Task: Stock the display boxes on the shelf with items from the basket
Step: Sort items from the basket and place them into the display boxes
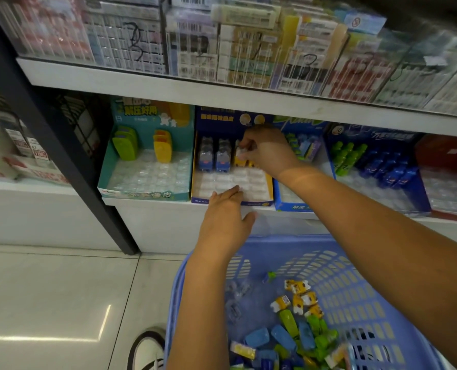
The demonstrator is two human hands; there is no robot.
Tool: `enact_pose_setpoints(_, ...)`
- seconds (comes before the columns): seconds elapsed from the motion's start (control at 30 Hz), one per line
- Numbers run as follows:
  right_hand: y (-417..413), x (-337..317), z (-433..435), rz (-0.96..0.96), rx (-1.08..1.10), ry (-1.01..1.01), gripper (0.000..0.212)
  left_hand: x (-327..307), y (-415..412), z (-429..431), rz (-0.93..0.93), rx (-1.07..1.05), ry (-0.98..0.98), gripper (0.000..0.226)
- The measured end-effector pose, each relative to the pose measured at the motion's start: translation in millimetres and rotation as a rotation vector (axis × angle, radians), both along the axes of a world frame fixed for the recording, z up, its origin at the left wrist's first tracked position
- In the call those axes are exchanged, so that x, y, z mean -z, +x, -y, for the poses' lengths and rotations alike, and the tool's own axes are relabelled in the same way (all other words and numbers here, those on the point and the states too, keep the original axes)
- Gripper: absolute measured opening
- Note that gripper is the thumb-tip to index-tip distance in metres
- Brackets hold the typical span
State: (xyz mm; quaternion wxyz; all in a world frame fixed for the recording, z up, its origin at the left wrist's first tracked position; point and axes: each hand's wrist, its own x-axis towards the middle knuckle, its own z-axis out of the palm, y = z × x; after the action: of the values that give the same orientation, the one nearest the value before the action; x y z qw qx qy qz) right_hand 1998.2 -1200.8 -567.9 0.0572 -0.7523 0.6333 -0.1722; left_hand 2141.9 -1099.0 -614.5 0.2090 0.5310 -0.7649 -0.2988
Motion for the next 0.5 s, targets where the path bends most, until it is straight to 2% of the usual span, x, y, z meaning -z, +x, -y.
enact_pose_setpoints(0.13,7.7,-10.9,2.6,-0.125,0.011,0.078,0.025,-1.1,-1.1,-0.2,-0.015,-0.013,-0.009,0.054)
enact_pose_setpoints(0.2,11.4,-19.0,-8.5,-0.172,0.006,0.099,0.030,-4.3,-2.5,-6.2,-0.122,-0.088,-0.066,0.046)
enact_pose_setpoints(0.27,7.8,-18.5,-38.3,-0.114,0.031,0.088,0.037,-8.7,-3.8,-14.1,-0.295,-0.176,-0.171,0.029)
enact_pose_setpoints(0.33,-3.3,-6.8,-85.2,0.054,0.039,-0.004,0.026,-8.4,-8.6,-20.8,-0.353,-0.162,-0.171,0.016)
enact_pose_setpoints(0.37,-11.3,3.4,-110.4,0.102,0.055,-0.016,0.018,-3.7,-12.9,-22.4,-0.334,-0.126,-0.104,0.017)
enact_pose_setpoints(0.43,-34.4,35.1,-152.6,0.093,0.163,0.055,0.017,15.2,-27.3,-24.2,-0.214,-0.036,0.082,0.021)
enact_pose_setpoints(0.5,-58.6,75.4,-180.0,0.025,0.275,0.287,0.011,39.1,-46.4,-31.8,-0.014,0.069,0.231,0.023)
